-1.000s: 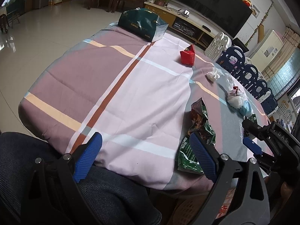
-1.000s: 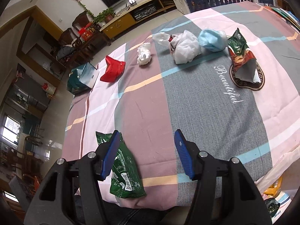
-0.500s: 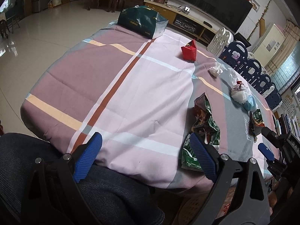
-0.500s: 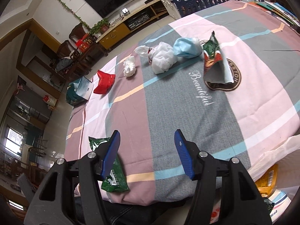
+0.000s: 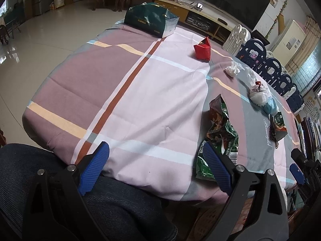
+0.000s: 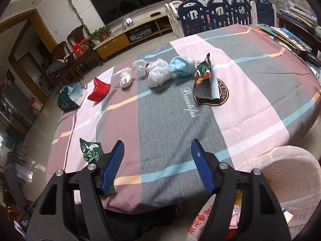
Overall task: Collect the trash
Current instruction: 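Lower the green snack bag onto the table and open the right tool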
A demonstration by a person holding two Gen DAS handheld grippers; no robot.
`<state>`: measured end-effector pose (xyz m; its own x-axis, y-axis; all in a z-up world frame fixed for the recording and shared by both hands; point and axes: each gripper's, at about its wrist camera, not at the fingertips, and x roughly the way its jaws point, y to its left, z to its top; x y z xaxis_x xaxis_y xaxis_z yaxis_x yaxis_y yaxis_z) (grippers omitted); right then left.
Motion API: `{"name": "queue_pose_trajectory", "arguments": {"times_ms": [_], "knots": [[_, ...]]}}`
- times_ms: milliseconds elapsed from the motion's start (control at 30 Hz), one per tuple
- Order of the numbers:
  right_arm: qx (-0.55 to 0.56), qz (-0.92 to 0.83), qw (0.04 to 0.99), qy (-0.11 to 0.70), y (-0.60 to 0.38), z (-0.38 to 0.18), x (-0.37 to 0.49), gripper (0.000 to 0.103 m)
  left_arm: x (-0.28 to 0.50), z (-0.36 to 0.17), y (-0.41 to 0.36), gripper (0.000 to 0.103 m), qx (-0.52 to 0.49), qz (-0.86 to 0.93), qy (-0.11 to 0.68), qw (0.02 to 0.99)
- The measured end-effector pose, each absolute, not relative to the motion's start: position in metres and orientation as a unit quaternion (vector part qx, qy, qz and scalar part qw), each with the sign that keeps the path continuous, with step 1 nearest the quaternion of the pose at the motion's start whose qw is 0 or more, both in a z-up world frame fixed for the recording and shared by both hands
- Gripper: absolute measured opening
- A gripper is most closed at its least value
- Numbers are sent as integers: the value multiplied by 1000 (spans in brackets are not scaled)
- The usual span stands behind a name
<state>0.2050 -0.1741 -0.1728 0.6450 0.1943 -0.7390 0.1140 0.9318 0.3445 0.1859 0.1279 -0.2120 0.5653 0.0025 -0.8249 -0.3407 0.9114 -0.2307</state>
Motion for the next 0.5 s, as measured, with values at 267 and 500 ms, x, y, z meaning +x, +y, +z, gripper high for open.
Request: {"name": "queue_pose_trajectory", "arguments": {"times_ms": [267, 500], "knots": [[189, 25, 881, 434, -170, -181, 205, 72, 187, -213, 127, 94, -184, 101, 459, 863], [187, 24, 880, 435, -169, -181, 204, 72, 185, -214, 131, 94, -198, 95, 457, 862]]}}
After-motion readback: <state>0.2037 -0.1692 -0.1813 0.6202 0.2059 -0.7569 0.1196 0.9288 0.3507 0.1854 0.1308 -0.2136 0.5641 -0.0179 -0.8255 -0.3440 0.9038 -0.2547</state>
